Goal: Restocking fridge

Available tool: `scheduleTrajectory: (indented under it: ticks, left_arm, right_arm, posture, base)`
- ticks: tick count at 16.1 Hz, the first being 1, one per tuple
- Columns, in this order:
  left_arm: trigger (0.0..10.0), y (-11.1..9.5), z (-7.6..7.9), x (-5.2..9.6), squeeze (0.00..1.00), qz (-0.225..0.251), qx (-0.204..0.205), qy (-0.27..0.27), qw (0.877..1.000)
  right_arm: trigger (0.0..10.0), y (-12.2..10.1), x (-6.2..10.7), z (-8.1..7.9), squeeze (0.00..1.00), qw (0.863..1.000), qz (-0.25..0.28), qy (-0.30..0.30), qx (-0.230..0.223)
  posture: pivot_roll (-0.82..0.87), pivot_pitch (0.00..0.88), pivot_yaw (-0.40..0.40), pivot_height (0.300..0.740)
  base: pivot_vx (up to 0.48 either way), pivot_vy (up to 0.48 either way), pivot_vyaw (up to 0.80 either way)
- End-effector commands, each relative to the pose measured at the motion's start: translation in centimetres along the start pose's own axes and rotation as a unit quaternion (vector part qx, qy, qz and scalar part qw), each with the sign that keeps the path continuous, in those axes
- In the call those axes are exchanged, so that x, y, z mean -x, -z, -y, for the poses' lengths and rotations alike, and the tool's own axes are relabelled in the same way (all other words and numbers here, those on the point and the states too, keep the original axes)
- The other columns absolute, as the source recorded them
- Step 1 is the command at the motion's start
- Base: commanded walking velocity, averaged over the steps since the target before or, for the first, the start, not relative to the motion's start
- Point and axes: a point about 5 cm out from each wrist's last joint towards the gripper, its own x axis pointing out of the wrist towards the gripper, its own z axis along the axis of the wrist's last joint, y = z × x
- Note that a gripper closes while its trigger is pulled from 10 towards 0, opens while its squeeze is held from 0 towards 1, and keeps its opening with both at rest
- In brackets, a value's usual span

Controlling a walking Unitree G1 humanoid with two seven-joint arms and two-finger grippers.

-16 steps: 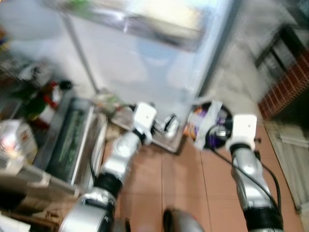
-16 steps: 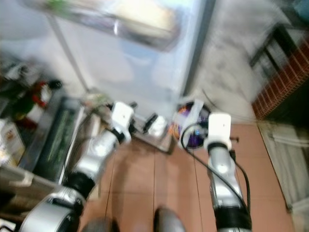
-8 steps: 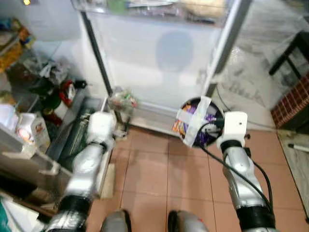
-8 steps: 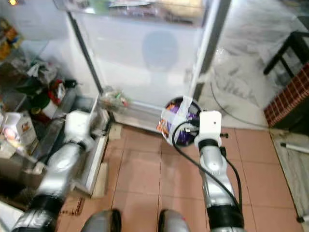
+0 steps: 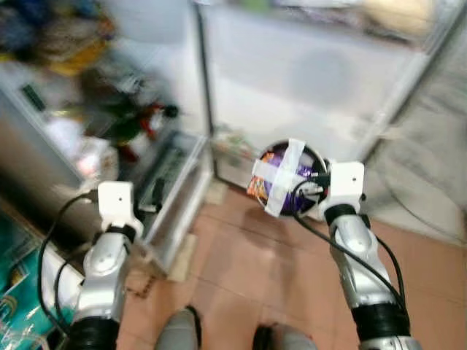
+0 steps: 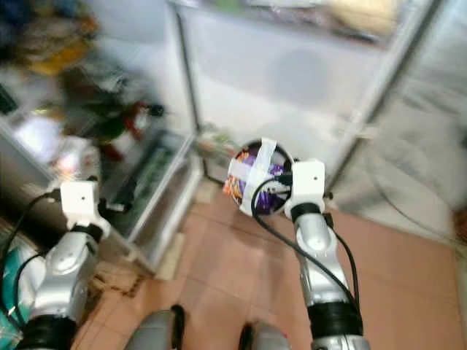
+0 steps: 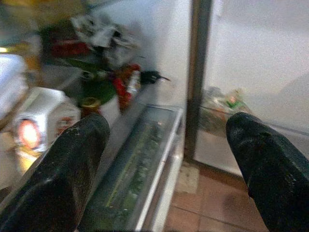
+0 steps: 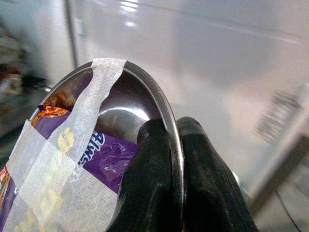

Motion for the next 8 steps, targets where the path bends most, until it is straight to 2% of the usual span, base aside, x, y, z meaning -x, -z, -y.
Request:
scheduleTrajectory:
  ticks: [1, 5, 8]
  left_arm:
    - [10.0, -0.32, 0.51, -0.21, 0.00, 0.002, 0.001, 0.006, 1.000]
    - [10.0, -0.36, 1.33, -0.08, 0.00, -0.002, -0.004, 0.007, 1.000]
    - [10.0, -0.42, 1.22, 0.06, 0.00, 0.002, -0.007, -0.011, 1.000]
  right_arm:
    - [10.0, -0.32, -0.15, 0.20, 0.00, 1.000, 0.011, -0.001, -0.001]
    - [10.0, -0.15, 0.18, 0.19, 0.00, 1.000, 0.009, -0.003, -0.007]
    - [10.0, -0.15, 0.16, -0.17, 0.00, 1.000, 0.009, -0.013, -0.015]
  posture:
    - [0.03, 0.093, 0.001, 0.740]
    - [0.03, 0.097, 0.007, 0.740]
    - [0.03, 0.099, 0.004, 0.740]
  base:
    - [0.000, 0.000, 0.75]
    - [0.000, 0.000, 0.75]
    - [0.000, 0.000, 0.74]
